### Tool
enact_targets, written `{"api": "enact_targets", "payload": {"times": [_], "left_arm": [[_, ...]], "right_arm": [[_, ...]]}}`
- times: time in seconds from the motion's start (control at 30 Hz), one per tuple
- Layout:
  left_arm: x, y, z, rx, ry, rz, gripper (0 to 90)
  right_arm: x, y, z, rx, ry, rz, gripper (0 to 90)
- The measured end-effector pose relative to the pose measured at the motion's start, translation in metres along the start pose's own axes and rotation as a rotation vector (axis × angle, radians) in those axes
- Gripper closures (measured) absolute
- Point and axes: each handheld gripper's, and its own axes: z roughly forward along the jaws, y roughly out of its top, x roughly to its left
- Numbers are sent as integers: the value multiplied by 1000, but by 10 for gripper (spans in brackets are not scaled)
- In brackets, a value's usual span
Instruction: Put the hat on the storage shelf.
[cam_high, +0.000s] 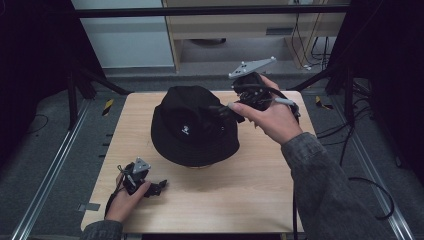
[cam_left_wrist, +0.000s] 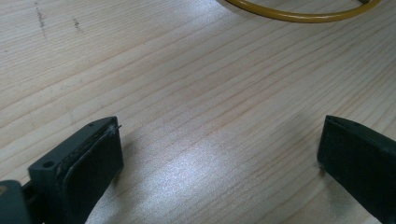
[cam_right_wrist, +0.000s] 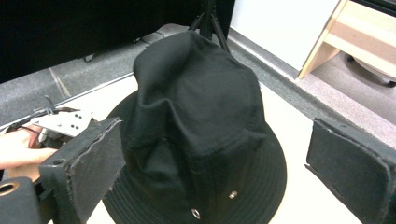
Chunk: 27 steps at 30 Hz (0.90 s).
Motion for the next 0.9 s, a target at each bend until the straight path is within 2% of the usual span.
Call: {"api": "enact_targets", "payload": {"times": [0.33, 0.9], "left_arm": [[0, 0, 0, -1, 2, 1, 0], [0, 0, 0, -1, 2, 1, 0]], "right_arm": [[-18, -14, -17, -27, -54, 43, 44], [-38, -37, -37, -58, -110, 91, 46]]}}
